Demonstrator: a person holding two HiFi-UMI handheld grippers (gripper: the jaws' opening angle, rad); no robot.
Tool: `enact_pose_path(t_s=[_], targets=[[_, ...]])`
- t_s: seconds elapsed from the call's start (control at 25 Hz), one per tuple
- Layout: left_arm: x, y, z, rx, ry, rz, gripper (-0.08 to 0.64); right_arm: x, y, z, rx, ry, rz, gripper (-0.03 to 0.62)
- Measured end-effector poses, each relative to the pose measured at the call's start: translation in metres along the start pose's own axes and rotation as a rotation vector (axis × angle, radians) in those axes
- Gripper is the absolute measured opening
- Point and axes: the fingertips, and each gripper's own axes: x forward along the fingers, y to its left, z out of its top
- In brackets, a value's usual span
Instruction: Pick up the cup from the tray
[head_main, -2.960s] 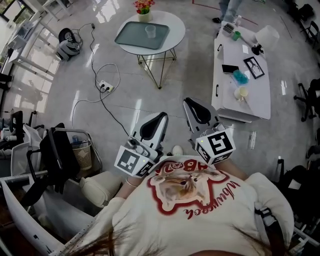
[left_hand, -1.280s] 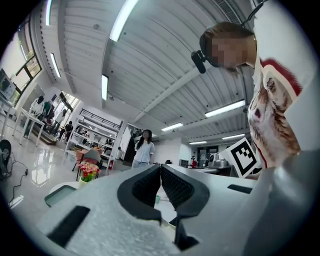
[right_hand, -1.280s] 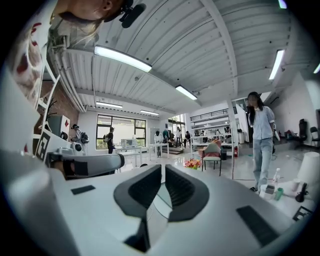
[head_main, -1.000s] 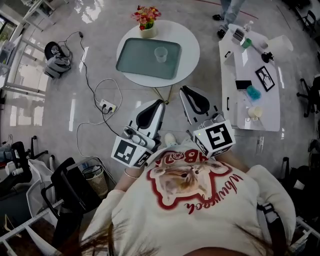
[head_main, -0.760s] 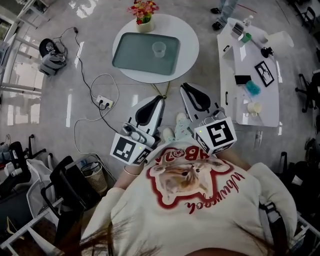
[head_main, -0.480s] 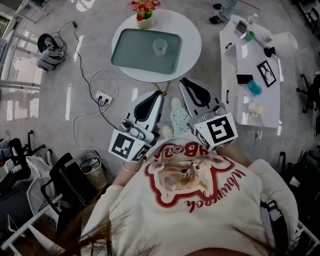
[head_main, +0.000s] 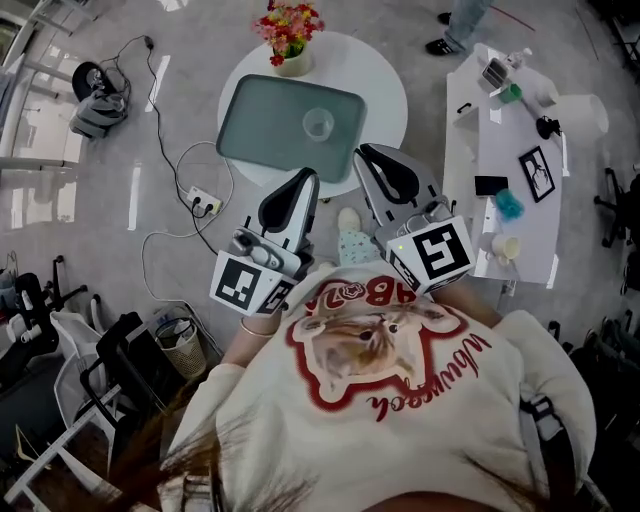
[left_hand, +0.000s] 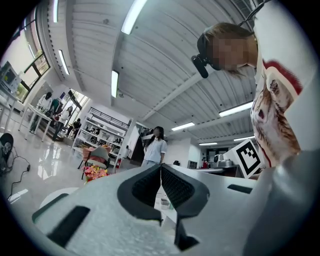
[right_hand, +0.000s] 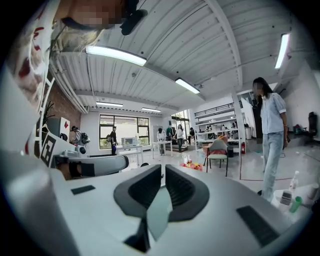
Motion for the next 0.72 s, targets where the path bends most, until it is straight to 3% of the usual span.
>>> enact_pose_path(t_s=[0.4, 0.72], targets=[[0.056, 0.038, 0.012, 0.033, -0.036, 0.06, 0.015, 0.047, -0.04, 0.012, -0.004, -0.023, 0.104, 0.043], [0.051, 0.064, 0.007, 0.016, -0.004, 0.076, 0.014, 0.068, -0.046, 0.007, 0.0, -0.011, 0.074, 0.043]])
